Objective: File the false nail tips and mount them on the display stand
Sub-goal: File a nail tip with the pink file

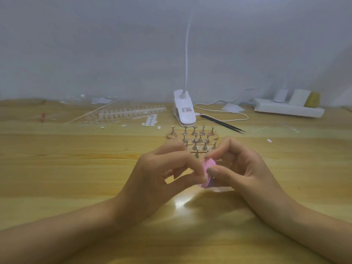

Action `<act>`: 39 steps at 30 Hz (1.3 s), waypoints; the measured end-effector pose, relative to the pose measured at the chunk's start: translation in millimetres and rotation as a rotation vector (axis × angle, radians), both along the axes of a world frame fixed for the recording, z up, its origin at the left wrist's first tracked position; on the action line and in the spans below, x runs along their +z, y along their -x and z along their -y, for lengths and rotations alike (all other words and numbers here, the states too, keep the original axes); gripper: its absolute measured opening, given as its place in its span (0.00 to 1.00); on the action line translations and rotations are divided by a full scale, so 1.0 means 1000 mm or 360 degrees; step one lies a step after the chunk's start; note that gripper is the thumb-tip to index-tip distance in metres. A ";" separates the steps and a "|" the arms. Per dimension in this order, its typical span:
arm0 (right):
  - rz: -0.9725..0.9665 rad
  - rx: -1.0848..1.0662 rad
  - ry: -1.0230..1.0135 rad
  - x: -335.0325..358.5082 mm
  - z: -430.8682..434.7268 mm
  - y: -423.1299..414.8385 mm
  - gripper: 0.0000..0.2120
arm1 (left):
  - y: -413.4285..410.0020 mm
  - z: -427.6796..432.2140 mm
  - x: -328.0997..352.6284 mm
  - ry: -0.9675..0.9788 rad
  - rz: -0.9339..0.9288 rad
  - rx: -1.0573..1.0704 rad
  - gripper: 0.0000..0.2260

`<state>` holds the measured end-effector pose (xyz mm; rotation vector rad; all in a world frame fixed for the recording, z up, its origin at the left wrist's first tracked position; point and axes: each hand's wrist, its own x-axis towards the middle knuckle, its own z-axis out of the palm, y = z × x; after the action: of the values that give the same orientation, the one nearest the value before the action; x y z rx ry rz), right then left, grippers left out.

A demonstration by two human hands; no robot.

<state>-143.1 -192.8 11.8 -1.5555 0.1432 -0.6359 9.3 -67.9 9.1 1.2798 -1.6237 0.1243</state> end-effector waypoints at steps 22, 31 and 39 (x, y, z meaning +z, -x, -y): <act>0.0020 -0.0084 -0.0062 0.001 0.000 -0.002 0.10 | -0.003 0.003 0.002 -0.0101 -0.0230 0.0042 0.03; 0.0004 -0.0111 -0.0104 0.000 0.004 -0.002 0.07 | -0.002 0.003 0.000 -0.0107 -0.0247 0.0011 0.04; 0.0001 0.0013 -0.0097 0.000 0.003 -0.002 0.08 | -0.004 0.004 0.000 -0.0108 -0.0277 -0.0017 0.04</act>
<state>-140.9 -195.6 12.0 -1.4965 0.1546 -0.6204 13.0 -71.5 9.0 1.2961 -1.4961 -0.0485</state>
